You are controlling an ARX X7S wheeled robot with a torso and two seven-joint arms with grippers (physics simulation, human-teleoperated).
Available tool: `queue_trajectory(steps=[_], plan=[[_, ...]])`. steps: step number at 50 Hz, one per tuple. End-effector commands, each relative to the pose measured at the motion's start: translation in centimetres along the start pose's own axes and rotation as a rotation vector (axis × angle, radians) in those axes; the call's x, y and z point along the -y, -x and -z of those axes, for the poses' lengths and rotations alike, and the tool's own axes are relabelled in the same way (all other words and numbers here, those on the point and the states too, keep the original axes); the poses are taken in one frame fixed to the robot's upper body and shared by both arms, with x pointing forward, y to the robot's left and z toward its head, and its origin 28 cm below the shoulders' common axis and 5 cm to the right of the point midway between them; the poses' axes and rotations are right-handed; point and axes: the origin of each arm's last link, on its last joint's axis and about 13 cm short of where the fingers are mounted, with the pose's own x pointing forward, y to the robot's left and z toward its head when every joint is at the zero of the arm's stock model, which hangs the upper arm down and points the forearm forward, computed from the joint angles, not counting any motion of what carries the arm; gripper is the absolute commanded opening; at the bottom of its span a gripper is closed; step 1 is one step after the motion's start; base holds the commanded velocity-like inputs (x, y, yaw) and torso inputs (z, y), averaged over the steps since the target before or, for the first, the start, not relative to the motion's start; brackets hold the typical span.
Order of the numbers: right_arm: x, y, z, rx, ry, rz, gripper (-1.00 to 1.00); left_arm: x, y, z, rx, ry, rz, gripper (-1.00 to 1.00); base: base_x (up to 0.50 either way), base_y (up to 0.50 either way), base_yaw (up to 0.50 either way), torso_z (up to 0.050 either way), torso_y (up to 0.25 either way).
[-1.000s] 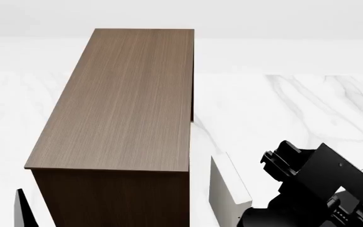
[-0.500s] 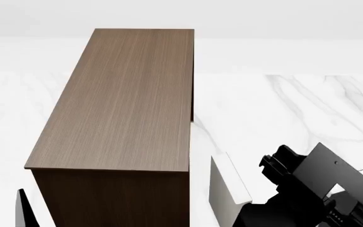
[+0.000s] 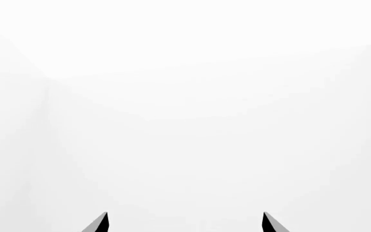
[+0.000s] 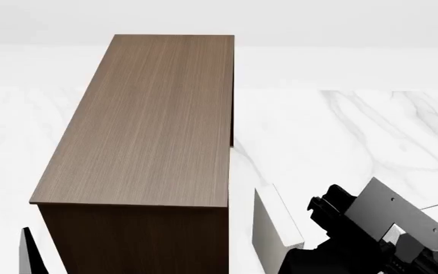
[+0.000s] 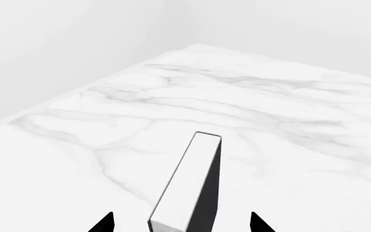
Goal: Pick up the book in the middle and place it on the cabinet shelf.
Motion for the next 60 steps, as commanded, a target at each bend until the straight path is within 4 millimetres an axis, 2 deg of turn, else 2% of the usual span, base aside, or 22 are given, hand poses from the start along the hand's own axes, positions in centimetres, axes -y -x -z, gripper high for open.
queue_trajectory(steps=[1, 60], plan=[[-0.1, -0.2, 0.9, -0.010, 0.027, 0.003, 1.00, 0.0, 0.0, 0.0, -0.002, 0.001, 0.002, 1.00, 0.00, 0.00, 0.00, 0.000, 0.000], [-0.7, -2.8, 3.9, -0.001, 0.095, 0.029, 1.00, 0.1, 0.2, 0.1, -0.006, 0.000, 0.008, 1.00, 0.00, 0.00, 0.00, 0.000, 0.000]])
